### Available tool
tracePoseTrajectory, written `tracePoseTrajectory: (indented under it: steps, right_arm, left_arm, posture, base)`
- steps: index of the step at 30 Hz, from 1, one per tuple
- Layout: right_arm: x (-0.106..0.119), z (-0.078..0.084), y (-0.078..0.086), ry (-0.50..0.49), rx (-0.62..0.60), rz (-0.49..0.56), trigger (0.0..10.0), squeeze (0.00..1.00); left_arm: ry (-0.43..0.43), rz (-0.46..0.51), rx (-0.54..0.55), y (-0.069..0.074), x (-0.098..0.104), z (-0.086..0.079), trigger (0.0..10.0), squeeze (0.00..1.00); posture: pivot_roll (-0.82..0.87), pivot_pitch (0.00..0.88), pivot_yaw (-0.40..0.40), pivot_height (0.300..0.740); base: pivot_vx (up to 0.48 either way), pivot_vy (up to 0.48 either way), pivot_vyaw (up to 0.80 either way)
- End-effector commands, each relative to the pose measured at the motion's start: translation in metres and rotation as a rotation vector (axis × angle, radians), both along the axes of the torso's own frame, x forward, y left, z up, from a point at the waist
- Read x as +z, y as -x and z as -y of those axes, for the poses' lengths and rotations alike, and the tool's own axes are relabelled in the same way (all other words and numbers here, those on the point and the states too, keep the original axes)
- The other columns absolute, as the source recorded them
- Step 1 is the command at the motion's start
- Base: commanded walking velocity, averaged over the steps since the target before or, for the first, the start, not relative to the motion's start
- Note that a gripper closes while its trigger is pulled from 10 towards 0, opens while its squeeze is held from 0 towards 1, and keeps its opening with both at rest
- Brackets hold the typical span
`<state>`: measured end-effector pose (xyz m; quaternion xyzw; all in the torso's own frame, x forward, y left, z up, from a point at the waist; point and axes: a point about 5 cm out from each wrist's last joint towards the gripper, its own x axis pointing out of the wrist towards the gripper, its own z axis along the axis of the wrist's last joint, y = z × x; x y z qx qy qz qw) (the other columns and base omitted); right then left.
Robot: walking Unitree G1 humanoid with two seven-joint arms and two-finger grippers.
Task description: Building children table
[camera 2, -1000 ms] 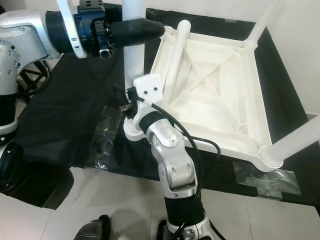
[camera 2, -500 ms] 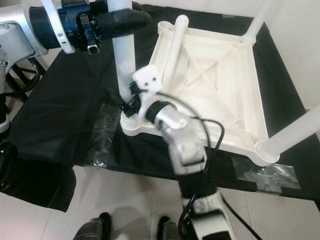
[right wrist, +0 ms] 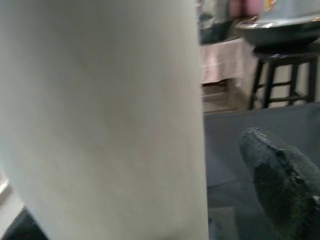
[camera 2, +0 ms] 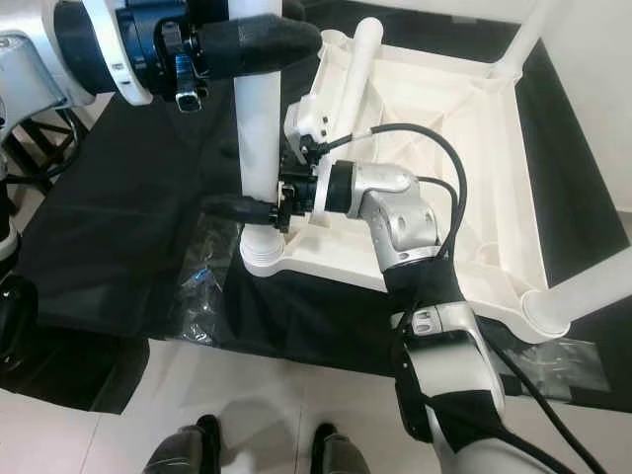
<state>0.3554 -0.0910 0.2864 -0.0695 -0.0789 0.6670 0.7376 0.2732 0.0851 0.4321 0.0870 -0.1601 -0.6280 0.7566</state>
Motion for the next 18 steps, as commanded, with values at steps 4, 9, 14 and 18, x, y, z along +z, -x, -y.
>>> tracePoseTrajectory:
  steps: [4, 9, 14, 18]
  right_arm:
    - [-0.002, -0.014, -0.002, 0.000, 0.106, -0.016, 0.0, 0.00]
    - [0.000, -0.013, -0.006, -0.019, 0.140, -0.012, 0.0, 0.00]
    - [-0.001, -0.010, -0.007, -0.024, 0.121, -0.007, 0.0, 0.00]
    - [-0.007, -0.005, -0.009, -0.031, 0.066, 0.004, 0.0, 0.00]
  left_arm:
    - [-0.044, -0.045, -0.050, -0.002, -0.015, 0.003, 0.0, 0.00]
    - [-0.045, -0.047, -0.044, -0.003, -0.021, 0.000, 0.0, 0.00]
    - [-0.042, -0.039, -0.037, -0.003, -0.020, 0.001, 0.0, 0.00]
    - [-0.030, -0.034, -0.024, -0.005, -0.019, 0.003, 9.5, 0.00]
  posture:
    - [0.11, 0.284, -0.039, 0.740]
    - [0.11, 0.277, -0.041, 0.740]
    - [0.10, 0.276, -0.041, 0.740]
    - [0.10, 0.271, -0.037, 0.740]
  base:
    - [0.000, 0.000, 0.00]
    - [0.000, 0.000, 0.00]
    - [0.000, 0.000, 0.00]
    - [0.000, 0.000, 0.00]
